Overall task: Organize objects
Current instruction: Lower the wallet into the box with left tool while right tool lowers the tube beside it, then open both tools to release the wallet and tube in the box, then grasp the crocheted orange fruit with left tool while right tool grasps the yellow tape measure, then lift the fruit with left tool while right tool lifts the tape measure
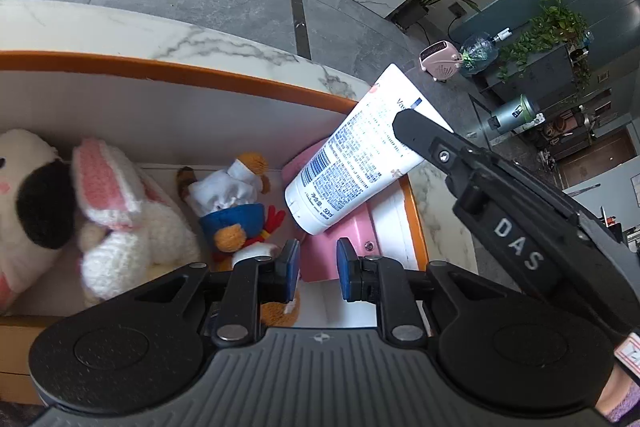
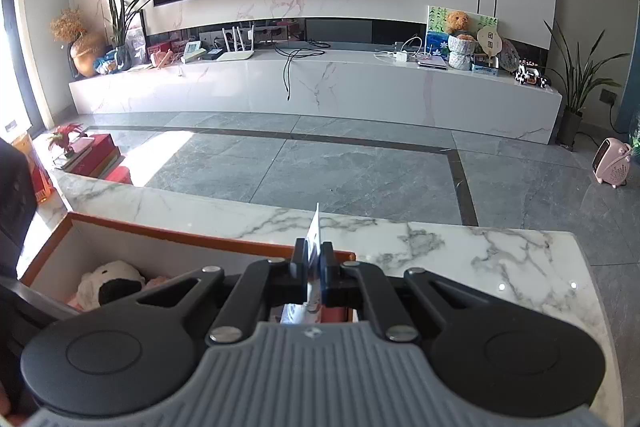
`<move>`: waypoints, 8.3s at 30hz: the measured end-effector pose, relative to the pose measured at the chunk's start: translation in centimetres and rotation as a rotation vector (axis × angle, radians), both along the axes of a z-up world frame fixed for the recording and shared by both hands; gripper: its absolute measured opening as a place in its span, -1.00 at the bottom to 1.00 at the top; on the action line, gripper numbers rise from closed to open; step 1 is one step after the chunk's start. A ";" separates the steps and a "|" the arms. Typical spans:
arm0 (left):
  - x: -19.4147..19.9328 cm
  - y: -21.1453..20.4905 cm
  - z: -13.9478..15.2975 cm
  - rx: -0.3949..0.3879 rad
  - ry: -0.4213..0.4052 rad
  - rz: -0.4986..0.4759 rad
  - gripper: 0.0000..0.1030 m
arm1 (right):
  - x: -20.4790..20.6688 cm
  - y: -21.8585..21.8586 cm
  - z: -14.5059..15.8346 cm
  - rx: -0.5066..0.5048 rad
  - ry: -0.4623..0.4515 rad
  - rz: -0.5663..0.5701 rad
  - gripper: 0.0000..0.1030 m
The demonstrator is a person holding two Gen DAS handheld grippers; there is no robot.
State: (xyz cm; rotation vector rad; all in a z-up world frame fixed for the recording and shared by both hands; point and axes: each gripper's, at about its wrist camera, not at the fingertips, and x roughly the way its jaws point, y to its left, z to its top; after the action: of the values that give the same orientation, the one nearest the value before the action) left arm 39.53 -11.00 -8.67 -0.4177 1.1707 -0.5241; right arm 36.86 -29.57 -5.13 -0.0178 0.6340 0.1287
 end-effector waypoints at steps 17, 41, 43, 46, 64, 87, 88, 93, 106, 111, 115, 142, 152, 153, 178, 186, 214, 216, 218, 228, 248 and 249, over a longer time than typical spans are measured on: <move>-3.6 1.9 3.3 0.167 -0.058 -0.049 -0.56 | 0.6 2.5 -1.1 -0.148 0.047 0.050 -0.89; -5.0 3.7 2.3 0.146 -0.016 -0.031 -0.56 | -1.2 3.1 -2.9 -0.196 0.001 0.032 -0.89; -5.1 3.8 2.4 0.150 -0.016 -0.028 -0.56 | -1.1 3.0 -3.1 -0.199 0.047 0.034 -0.86; -5.4 3.9 2.6 0.160 -0.023 -0.029 -0.56 | -1.0 2.3 -2.8 -0.175 0.077 0.018 -0.84; -18.6 10.6 9.3 0.306 -0.298 -0.084 -0.15 | -17.4 3.4 3.8 0.182 0.040 0.065 -0.15; -25.8 19.4 -0.7 0.334 -0.239 0.148 0.22 | -22.9 17.8 -9.2 0.000 0.249 0.286 0.45; -25.8 19.4 -1.2 0.336 -0.220 0.150 0.22 | -22.8 17.9 -9.4 -0.012 0.245 0.293 0.46; -25.9 19.9 -1.4 0.304 -0.210 0.185 0.21 | -21.9 18.0 -10.1 0.001 0.255 0.296 0.45; -24.3 16.6 -1.3 0.351 -0.246 0.144 0.37 | -22.3 14.4 -9.7 -0.025 0.263 0.254 0.20; -23.3 15.6 -2.5 0.357 -0.225 0.196 0.43 | -22.7 11.5 -10.2 0.044 0.243 0.200 0.21; -22.7 14.5 -2.9 0.404 -0.240 0.221 0.43 | -22.6 10.9 -10.6 0.075 0.234 0.206 0.25; -21.5 14.1 -4.4 0.420 -0.221 0.235 0.11 | -22.5 12.2 -11.2 0.027 0.154 0.261 0.22; -21.3 14.4 -4.4 0.384 -0.219 0.238 0.11 | -21.0 13.6 -9.5 -0.014 0.184 0.036 0.34; -21.3 14.3 -4.4 0.382 -0.220 0.234 0.11 | -21.0 13.9 -9.6 -0.013 0.200 0.020 0.34; -21.4 13.7 -4.5 0.374 -0.229 0.194 0.11 | -21.3 13.1 -10.7 -0.221 0.106 0.186 0.60; -21.5 13.5 -4.5 0.376 -0.231 0.189 0.11 | -19.7 12.2 -11.4 -0.113 0.146 0.240 0.44; -21.5 13.8 -4.5 0.341 -0.227 0.165 0.11 | -21.0 11.9 -10.9 -0.065 0.239 0.346 0.39; -21.5 14.0 -4.5 0.333 -0.221 0.167 0.11 | -21.3 12.0 -10.9 -0.086 0.233 0.337 0.29; -21.6 14.1 -4.4 0.327 -0.217 0.171 0.11 | -21.5 12.0 -10.7 -0.093 0.237 0.329 0.19; -22.4 14.7 -4.1 0.288 -0.204 0.158 0.10 | -22.3 11.9 -9.8 -0.060 0.310 0.216 0.17; -26.7 13.6 6.5 0.101 -0.383 0.085 0.09 | -22.9 7.0 1.6 0.081 0.137 0.080 0.17; -26.4 13.5 7.0 0.085 -0.386 0.083 0.09 | -22.7 6.7 2.2 0.081 0.126 0.082 0.17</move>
State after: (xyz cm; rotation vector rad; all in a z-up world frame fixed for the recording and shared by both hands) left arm 13.17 2.51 -1.71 -0.2755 0.7972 -0.4567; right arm 14.19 -22.90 -2.93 0.0430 0.7541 0.2361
